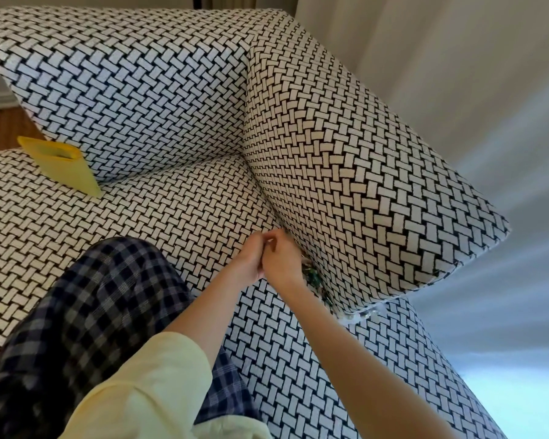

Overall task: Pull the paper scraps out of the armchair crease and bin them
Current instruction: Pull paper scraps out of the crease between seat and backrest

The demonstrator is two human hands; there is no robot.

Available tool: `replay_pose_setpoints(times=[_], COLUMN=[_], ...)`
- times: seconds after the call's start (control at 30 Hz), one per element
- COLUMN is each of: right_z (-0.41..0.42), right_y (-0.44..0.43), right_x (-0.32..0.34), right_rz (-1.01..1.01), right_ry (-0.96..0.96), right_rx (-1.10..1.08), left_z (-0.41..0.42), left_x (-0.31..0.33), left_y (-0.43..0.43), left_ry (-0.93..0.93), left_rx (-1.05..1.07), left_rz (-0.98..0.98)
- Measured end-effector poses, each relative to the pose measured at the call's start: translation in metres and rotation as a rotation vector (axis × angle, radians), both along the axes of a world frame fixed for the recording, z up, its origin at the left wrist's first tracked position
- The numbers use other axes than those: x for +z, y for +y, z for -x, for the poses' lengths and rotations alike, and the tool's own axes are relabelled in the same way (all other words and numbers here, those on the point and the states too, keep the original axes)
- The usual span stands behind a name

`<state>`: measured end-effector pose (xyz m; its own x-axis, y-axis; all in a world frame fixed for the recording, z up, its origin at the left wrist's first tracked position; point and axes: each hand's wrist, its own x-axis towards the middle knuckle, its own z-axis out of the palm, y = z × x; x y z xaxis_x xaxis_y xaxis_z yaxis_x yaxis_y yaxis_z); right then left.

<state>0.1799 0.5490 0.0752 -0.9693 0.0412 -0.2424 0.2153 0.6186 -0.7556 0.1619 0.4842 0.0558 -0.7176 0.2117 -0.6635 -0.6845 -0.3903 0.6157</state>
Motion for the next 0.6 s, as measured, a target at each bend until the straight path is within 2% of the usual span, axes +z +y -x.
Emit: replay_pose_setpoints(times=[0.1, 0.27, 0.37, 0.43, 0.5, 0.6], right_z=[-0.005, -0.007, -0.008, -0.006, -0.002, 0.005], right_y=[0.000, 0.001, 0.007, 0.016, 0.027, 0.033], right_x=[0.003, 0.013, 0.016, 0.020, 0.019, 0.009], right_rz=[-0.170, -0.181, -0.193, -0.220, -0.395, -0.763], right_ry=[0.011, 0.064, 0.080, 0.097, 0.138, 0.096], right_rx=[0.192, 0.253, 0.322, 0.287, 0.255, 0.339], left_z=[0.000, 0.000, 0.002, 0.004, 0.004, 0.003], left_x=[-0.007, -0.003, -0.002, -0.004, -0.003, -0.002], left_y=[0.002, -0.002, -0.002, -0.003, -0.004, -0.003], left_ry=[-0.017, -0.062, -0.104, -0.166, -0.209, -0.205], left_rx=[0.149, 0.224, 0.237, 0.250, 0.282, 0.278], left_rz=[-0.019, -0.199, -0.226, -0.193, -0.137, -0.076])
